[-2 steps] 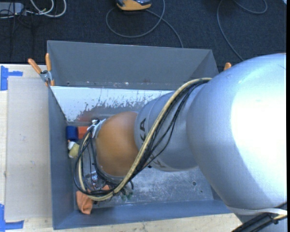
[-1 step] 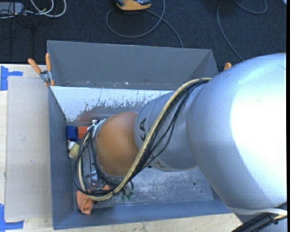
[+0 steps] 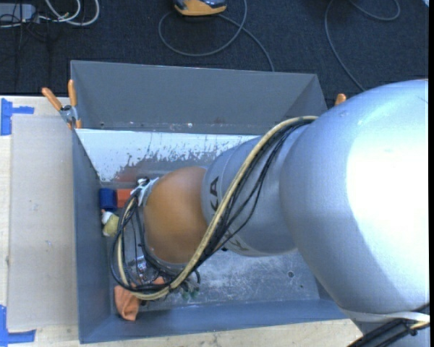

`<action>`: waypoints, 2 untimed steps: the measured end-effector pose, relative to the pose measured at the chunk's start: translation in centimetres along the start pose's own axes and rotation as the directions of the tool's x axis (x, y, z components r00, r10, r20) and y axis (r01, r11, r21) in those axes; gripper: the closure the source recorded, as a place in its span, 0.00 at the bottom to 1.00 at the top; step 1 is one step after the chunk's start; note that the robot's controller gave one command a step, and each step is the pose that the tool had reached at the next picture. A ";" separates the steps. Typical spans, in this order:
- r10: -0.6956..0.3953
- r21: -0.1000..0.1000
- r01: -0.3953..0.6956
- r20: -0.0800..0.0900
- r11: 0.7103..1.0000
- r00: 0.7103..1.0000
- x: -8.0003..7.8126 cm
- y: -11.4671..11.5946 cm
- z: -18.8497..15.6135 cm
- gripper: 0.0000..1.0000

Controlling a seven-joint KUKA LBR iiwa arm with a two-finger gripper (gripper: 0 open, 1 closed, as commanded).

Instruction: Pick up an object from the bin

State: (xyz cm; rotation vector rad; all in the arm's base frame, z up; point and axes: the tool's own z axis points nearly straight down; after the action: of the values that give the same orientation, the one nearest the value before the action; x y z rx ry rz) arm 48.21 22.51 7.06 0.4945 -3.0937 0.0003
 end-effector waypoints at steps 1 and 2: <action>0.000 0.001 0.000 -0.007 1.000 1.000 0.2 0.0 -0.8 1.00; 0.000 0.001 0.000 -0.010 1.000 1.000 0.3 0.0 -3.0 1.00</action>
Offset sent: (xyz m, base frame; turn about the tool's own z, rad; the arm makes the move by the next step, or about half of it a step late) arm -0.0003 0.0001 0.0013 0.0000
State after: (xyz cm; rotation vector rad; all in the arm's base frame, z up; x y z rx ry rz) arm 47.95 22.42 10.11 0.4928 -3.0847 0.0049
